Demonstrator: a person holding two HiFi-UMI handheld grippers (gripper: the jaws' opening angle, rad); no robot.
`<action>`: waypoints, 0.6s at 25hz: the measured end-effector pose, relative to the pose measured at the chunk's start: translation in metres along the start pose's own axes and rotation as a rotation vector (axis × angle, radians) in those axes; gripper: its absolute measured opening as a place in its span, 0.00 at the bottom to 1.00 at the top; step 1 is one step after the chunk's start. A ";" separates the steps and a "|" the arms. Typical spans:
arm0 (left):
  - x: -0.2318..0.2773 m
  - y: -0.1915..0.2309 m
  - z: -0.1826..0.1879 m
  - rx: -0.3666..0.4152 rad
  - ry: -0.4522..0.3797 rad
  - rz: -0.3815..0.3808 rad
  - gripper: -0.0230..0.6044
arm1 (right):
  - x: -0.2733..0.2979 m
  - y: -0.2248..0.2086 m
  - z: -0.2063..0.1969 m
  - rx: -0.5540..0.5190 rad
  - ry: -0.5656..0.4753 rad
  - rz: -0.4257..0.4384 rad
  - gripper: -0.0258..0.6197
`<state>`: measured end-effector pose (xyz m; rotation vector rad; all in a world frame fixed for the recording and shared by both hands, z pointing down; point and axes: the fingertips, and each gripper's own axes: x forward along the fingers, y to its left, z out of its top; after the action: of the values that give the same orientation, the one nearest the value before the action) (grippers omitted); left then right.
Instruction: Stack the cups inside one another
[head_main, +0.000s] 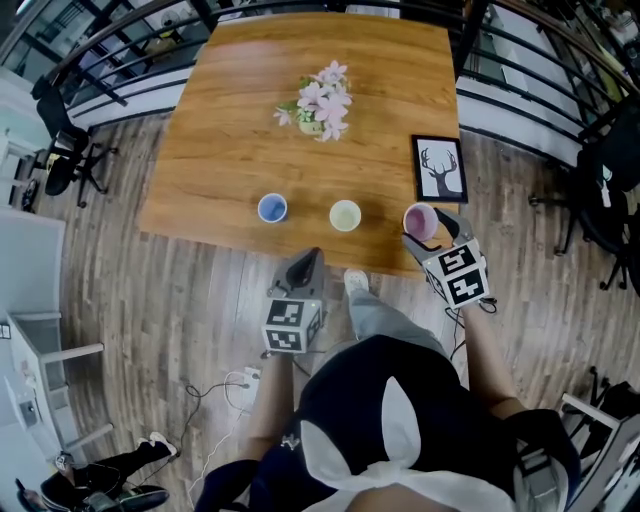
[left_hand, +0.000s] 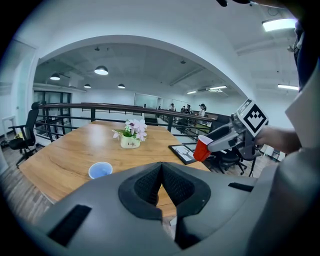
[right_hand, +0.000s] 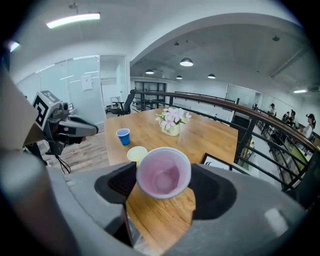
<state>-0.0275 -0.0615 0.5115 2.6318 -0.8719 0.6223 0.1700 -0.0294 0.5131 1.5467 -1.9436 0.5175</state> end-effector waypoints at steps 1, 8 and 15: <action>-0.001 0.001 0.001 0.000 -0.002 0.002 0.06 | -0.003 0.000 0.005 -0.004 -0.010 0.000 0.56; -0.009 0.007 0.002 -0.002 0.008 0.019 0.06 | -0.014 0.002 0.020 -0.026 -0.043 -0.003 0.56; -0.014 0.011 0.001 -0.010 -0.003 0.026 0.06 | -0.015 0.008 0.027 -0.034 -0.052 0.013 0.56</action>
<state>-0.0442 -0.0632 0.5055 2.6168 -0.9094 0.6190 0.1587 -0.0335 0.4832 1.5408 -1.9929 0.4517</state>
